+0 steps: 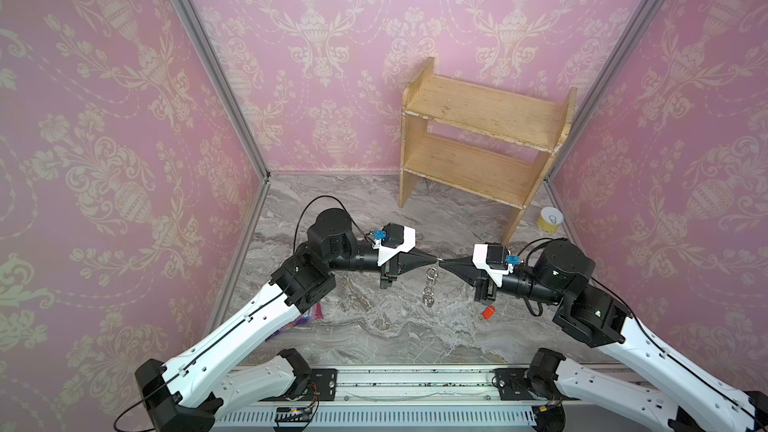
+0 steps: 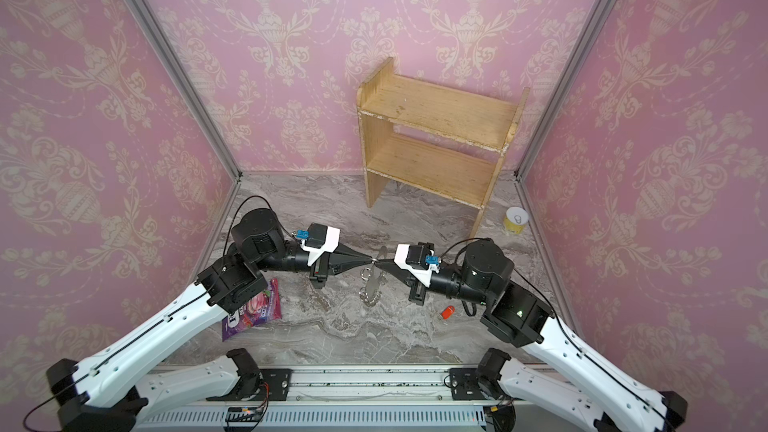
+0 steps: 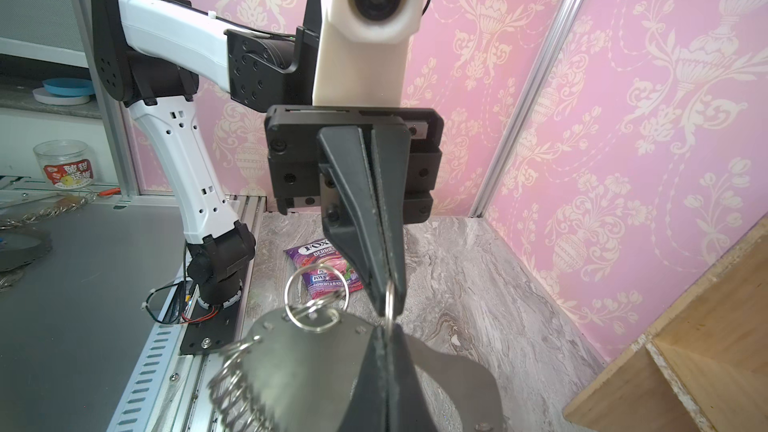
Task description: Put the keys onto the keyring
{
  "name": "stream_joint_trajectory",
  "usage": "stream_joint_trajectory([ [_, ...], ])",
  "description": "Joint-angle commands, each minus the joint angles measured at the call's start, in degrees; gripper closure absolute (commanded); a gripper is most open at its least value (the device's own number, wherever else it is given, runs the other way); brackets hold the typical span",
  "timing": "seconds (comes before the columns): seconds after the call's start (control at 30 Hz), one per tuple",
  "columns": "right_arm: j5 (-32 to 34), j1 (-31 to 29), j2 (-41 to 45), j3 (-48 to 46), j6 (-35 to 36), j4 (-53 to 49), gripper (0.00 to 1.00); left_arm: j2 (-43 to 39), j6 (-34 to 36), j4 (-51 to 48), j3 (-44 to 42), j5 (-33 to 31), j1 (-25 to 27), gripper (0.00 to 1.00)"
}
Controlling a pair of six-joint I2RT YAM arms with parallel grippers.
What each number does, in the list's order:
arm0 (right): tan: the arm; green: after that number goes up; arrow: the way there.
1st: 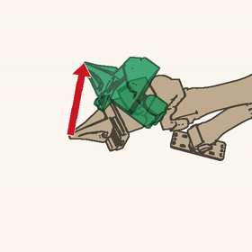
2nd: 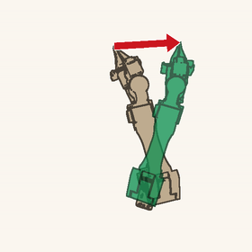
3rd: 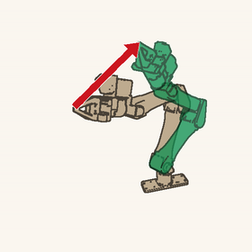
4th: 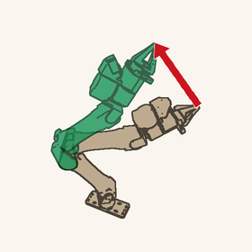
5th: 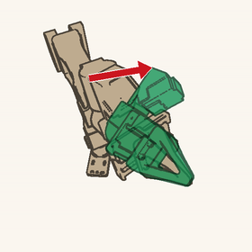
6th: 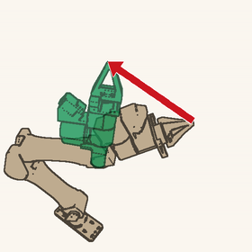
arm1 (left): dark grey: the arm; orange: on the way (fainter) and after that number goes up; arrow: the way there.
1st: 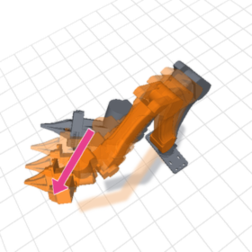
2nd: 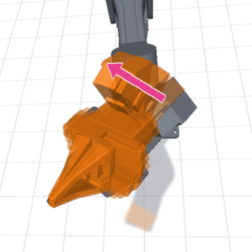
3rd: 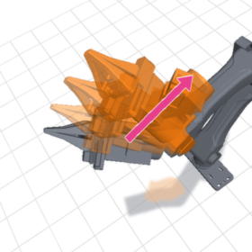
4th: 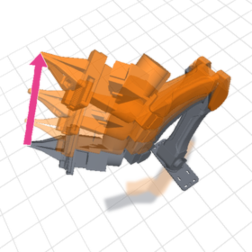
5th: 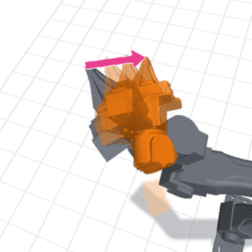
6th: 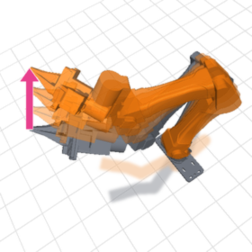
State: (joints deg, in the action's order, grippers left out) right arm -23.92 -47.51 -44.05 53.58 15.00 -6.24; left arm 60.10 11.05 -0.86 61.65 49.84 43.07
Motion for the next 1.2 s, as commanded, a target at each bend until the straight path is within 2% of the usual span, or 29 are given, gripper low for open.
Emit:
stream_joint_trajectory([
  [0.0,0.6,-0.5,0.9,-0.7,-0.4,4.2,1.0,0.3,-0.9,0.8,0.3,2.1,0.9,0.95],
  [0.1,0.7,-0.5,0.5,-0.8,-0.5,4.1,1.0,0.2,-0.5,0.8,0.4,2.1,1.3,1.0],
  [0.2,1.4,-0.5,-0.1,-0.6,-0.5,2.6,1.0,-0.2,1.4,-0.3,0.4,0.8,1.8,1.0],
  [0.23,1.8,-0.5,-0.4,-0.3,-0.5,1.3,0.97,-0.5,2.6,-1.1,0.2,-0.7,2.1,1.0],
  [0.4,4.5,-0.5,0.4,0.9,-0.7,-5.9,0.61,-3.1,8.8,-2.1,-1.8,-5.1,2.8,1.0],
  [0.5,5.6,-0.5,1.5,1.1,-1.4,-8.8,0.43,-4.8,12.3,-2.5,-3.2,-6.6,2.9,1.0],
  [0.7,6.4,-0.5,3.8,0.3,-3.3,-11.6,0.17,-7.1,19.6,-4.3,-4.7,-7.9,3.0,1.0],
  [0.93,8.0,-0.4,3.5,-1.0,-5.8,-13.7,0.0,-8.0,28.2,-7.1,-7.0,-13.7,4.1,1.0],
  [1.17,13.6,-0.1,3.1,-2.9,-10.5,-13.8,0.0,-7.9,33.1,-10.1,-7.3,-16.4,4.8,1.0],
])
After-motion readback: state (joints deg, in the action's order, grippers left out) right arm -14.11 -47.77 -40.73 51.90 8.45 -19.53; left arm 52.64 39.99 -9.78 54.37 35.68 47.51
